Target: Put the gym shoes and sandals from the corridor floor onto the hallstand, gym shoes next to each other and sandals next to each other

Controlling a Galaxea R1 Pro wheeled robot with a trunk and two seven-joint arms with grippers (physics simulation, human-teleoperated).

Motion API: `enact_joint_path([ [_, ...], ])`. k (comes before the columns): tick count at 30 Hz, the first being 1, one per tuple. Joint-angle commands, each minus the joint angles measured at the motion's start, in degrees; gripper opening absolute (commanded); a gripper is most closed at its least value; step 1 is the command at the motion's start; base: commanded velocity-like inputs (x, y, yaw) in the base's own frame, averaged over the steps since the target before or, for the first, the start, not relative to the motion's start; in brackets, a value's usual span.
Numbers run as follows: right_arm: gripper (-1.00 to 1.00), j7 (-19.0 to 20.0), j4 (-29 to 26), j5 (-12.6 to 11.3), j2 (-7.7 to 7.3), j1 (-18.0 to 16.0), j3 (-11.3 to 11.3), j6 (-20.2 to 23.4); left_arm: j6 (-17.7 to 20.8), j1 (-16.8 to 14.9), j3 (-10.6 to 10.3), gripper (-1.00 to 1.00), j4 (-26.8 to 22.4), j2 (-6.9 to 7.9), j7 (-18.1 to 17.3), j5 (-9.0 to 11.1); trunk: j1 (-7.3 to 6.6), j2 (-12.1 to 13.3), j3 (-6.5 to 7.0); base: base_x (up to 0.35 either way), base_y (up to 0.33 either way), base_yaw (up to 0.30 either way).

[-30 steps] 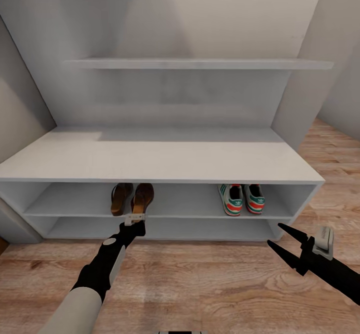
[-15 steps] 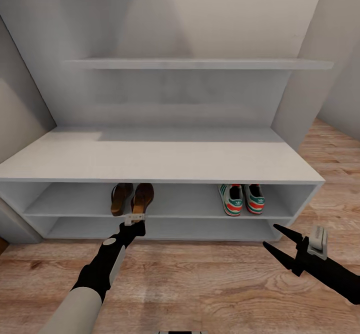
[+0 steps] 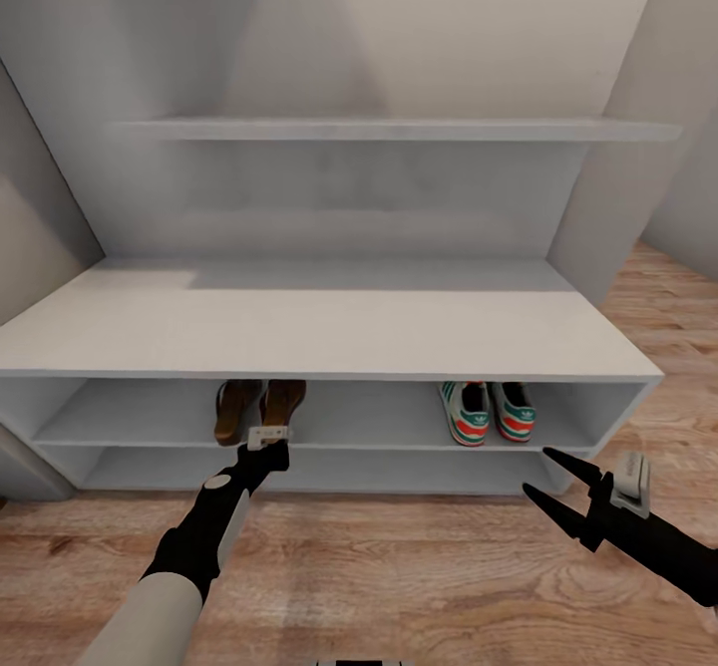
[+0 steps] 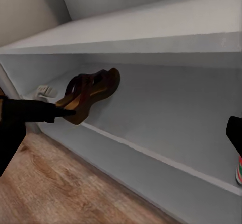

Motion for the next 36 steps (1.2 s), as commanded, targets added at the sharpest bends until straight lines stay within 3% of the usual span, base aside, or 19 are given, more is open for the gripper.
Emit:
enact_joint_path([
  [1, 1.00, 0.2, 0.0, -0.2, -0.01, 0.0, 0.0, 0.6, 0.3, 0.0, 0.4, -1.00, -0.1, -0.11, -0.7, -0.8, 0.00, 0.0, -0.05, 0.054, 0.000, 0.000],
  [36, 1.00, 0.2, 0.0, -0.2, -0.12, 0.0, 0.3, 0.6, 0.2, 0.0, 0.4, -1.00, -0.1, -0.11, -0.7, -0.8, 0.00, 0.0, -0.05, 0.007, 0.000, 0.000],
])
